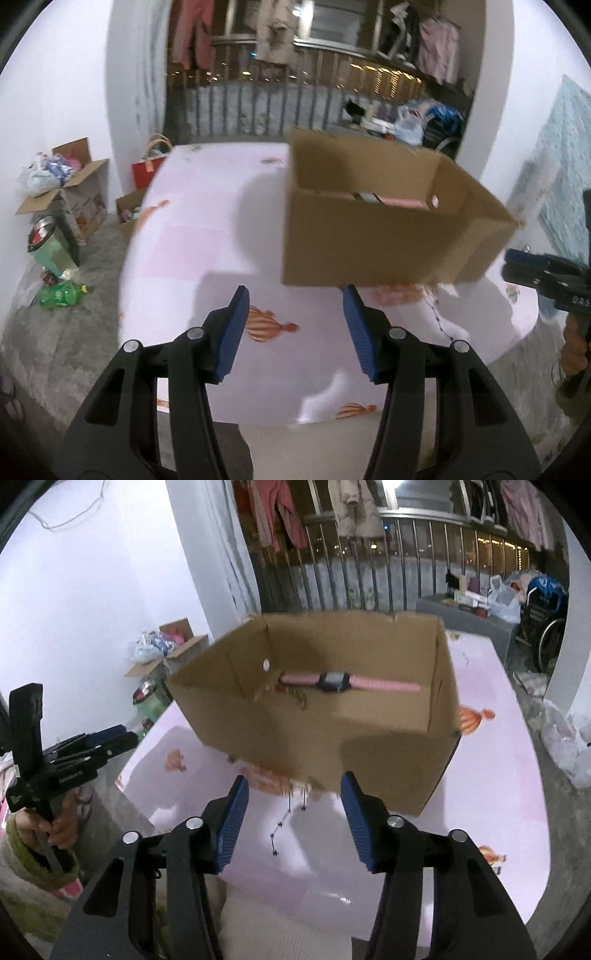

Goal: Organize jewelry
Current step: 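Open the right tool to drop the bracelet and withdraw, then move the left tool past the box toward the orange bead bracelet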

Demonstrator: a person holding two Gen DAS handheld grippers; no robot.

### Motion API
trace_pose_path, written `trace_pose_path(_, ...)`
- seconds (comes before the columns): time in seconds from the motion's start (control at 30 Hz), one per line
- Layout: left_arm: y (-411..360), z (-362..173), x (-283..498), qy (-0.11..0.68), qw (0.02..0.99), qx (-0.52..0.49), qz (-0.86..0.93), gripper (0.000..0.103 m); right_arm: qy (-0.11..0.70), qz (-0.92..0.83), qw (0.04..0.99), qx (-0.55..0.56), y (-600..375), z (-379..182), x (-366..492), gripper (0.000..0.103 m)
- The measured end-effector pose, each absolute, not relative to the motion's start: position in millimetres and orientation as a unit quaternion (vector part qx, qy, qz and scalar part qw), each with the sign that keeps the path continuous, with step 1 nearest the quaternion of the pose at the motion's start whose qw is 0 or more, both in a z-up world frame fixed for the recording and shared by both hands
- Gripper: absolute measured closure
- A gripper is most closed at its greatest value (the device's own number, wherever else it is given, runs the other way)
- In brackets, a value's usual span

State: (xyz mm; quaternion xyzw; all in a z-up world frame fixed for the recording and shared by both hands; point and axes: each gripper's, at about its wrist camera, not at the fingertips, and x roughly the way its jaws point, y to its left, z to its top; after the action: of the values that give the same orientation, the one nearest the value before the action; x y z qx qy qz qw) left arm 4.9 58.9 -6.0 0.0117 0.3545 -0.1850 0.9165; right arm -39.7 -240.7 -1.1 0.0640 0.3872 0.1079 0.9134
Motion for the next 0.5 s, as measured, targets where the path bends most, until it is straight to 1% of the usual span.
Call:
trace_pose_path(0.1, 41.6, -13.5, 9.4, 0.359, 0.912, 0.034, -0.194, 0.054, 0.396, 0.101, 0.91, 0.073, -245.9, -12.7, -31.5, 0.065)
trace_pose_path(0.23, 22.7, -22.7, 29.3, 0.362, 0.911, 0.057, -0.19, 0.068, 0.395, 0.074, 0.91, 0.097, -259.9, -18.8, -17.1, 0.074)
trace_pose_path(0.27, 20.1, -24.5, 33.7, 0.364, 0.91, 0.059, -0.187, 0.072, 0.395, 0.061, 0.91, 0.105, -265.2, -19.5, -12.7, 0.078)
trace_pose_path(0.3, 17.1, -27.3, 41.1, 0.368, 0.909, 0.061, -0.185, 0.074, 0.397, 0.06, 0.908, 0.119, -269.4, -20.0, -10.4, 0.082)
trace_pose_path(0.33, 16.1, -29.1, 45.1, 0.37, 0.909, 0.061, -0.184, 0.076, 0.396, 0.059, 0.907, 0.128, -271.6, -20.3, -10.1, 0.083)
trace_pose_path(0.4, 14.5, -30.8, 51.0, 0.374, 0.907, 0.058, -0.186, 0.076, 0.395, 0.044, 0.91, 0.118, -270.8, -21.3, -11.1, 0.095)
trace_pose_path(0.5, 10.6, -31.8, 52.9, 0.375, 0.905, 0.06, -0.193, 0.076, 0.389, 0.024, 0.916, 0.098, -264.3, -21.6, -13.4, 0.096)
